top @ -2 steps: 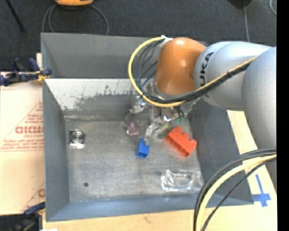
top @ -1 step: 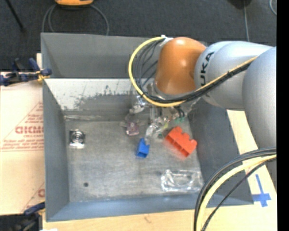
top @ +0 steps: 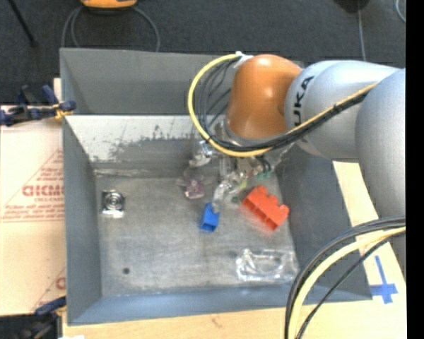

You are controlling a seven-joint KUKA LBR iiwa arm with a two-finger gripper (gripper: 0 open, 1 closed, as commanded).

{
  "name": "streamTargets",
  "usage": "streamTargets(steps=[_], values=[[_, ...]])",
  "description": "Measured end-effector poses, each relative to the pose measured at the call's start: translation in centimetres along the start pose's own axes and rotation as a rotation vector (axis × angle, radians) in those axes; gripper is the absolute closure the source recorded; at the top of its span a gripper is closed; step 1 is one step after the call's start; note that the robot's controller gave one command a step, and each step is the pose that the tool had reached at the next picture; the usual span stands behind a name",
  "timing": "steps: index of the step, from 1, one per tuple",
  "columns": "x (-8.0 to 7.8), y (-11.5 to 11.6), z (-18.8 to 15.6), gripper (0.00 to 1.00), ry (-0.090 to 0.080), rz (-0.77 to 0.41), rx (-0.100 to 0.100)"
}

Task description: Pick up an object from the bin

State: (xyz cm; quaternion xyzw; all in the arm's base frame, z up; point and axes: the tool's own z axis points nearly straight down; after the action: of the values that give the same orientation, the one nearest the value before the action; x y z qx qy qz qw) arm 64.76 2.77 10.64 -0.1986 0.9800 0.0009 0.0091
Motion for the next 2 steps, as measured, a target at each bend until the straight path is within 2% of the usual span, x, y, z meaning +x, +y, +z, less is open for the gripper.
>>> streamTargets(steps=[2], values=[[0.03,-0.14,0.03,0.0,-0.001,-0.03,0.001]])
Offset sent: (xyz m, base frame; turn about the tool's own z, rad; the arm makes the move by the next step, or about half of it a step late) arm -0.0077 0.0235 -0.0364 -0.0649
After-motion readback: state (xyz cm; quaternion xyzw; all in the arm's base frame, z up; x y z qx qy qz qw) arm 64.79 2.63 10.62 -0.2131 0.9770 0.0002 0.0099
